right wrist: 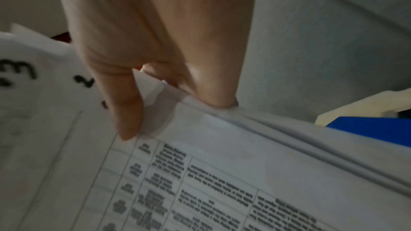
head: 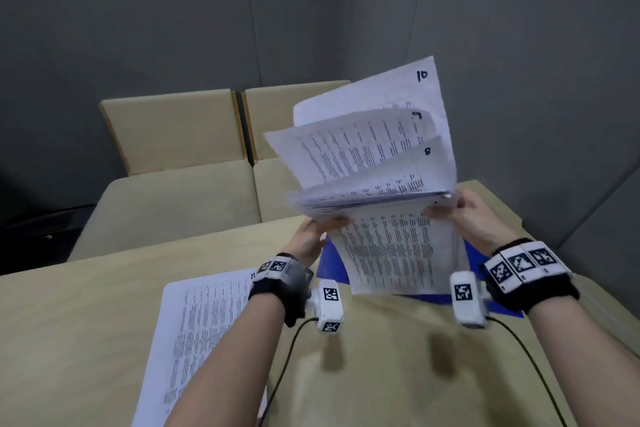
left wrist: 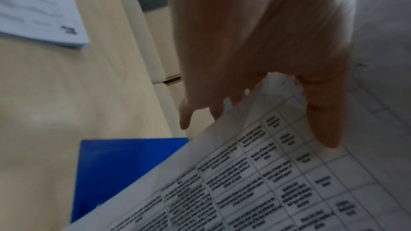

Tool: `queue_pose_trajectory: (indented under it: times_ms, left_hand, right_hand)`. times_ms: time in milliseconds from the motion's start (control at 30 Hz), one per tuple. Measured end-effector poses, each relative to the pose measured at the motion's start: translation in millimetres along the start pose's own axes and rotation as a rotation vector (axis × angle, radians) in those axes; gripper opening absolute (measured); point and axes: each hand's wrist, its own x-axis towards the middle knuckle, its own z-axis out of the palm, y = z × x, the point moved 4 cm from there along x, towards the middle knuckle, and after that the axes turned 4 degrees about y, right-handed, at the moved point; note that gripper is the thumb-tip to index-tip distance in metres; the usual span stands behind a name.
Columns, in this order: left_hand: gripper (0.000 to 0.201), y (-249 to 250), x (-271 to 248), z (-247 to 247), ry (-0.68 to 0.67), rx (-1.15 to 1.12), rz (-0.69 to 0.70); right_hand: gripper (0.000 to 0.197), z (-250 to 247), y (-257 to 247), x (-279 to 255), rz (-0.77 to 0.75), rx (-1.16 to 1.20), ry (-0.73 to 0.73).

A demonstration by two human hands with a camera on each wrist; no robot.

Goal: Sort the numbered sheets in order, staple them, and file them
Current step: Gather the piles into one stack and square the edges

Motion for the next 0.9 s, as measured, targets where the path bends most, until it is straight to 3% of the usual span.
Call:
queue_pose_trajectory:
  times_ms: [100, 300, 500, 667, 767, 900]
  left_hand:
    - [0.025, 18, -4, -17, 0.131, 0.062, 0.119]
    - [0.012, 30, -29, -34, 0.415, 0.311, 0.451]
    - [0.011, 34, -66, -32, 0.665, 0.454, 0.661]
    - [0.037, -6, -72, -54, 0.622, 0.422, 0.485]
    - [0.044, -17, -64, -70, 0.643, 0.405, 0.374]
    - [0.043, -19, -62, -77, 0.644, 0.399, 0.357]
  right_hand:
    - [0.029, 15, -2, 10, -0.021, 0.057, 0.072]
    - [0.017, 65, 37, 13, 0.106, 0.214, 0.288]
    - [0.012, 107, 37, -4, 0.051, 0.286, 0.317]
    - [0.044, 128, 61, -8, 0.092, 0.176, 0.26]
    - [0.044, 132, 69, -4, 0.142, 0.147, 0.302]
    - [0.04, 136, 84, -1, 0.192, 0.083, 0.306]
